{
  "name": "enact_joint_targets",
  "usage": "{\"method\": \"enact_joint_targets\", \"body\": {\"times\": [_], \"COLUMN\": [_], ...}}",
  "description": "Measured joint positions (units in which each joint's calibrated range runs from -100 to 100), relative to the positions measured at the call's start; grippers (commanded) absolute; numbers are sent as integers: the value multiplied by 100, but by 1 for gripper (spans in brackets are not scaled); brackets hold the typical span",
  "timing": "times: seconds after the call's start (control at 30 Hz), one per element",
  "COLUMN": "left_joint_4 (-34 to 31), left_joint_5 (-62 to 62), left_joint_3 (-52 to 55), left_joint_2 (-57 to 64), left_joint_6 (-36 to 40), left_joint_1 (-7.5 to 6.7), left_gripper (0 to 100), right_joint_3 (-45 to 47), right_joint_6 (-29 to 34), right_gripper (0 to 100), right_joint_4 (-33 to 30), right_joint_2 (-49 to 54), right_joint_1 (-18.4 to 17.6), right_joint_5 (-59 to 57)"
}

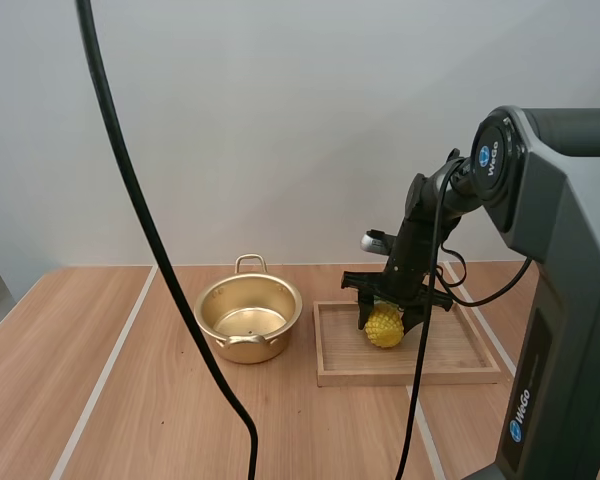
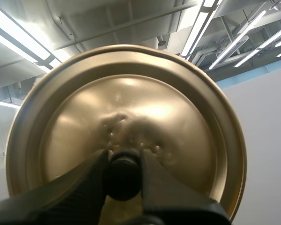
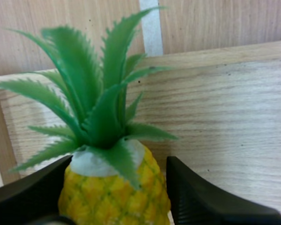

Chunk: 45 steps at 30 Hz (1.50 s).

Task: Open the pot, put the pineapple inside, and close it

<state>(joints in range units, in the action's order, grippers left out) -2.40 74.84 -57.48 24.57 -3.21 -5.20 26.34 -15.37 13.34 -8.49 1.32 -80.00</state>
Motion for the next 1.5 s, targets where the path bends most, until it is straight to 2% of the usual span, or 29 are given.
{"method": "enact_joint_targets", "body": {"times": [0.3, 0.43, 0.67, 0.93, 1.1, 1.27, 1.5], "left_joint_4": [0, 0, 0, 0, 0, 0, 0], "left_joint_5": [0, 0, 0, 0, 0, 0, 0], "left_joint_3": [0, 0, 0, 0, 0, 0, 0], "left_joint_2": [0, 0, 0, 0, 0, 0, 0], "left_joint_6": [0, 0, 0, 0, 0, 0, 0], "left_joint_1": [0, 0, 0, 0, 0, 0, 0], "left_gripper": [0, 0, 0, 0, 0, 0, 0], "right_joint_3": [-15, -211, -869, -1108, -1120, -1148, -1176], "right_joint_6": [0, 0, 0, -10, -59, -597, -2357], "right_gripper": [0, 0, 0, 0, 0, 0, 0], "right_joint_4": [109, 234, 728, 896, 840, 898, 1688], "right_joint_2": [0, 79, 590, 1385, 1483, 1483, 1483], "right_joint_1": [0, 0, 0, 0, 0, 0, 0], "right_joint_5": [-19, -469, -1665, -1890, -1937, -1948, -1948]}}
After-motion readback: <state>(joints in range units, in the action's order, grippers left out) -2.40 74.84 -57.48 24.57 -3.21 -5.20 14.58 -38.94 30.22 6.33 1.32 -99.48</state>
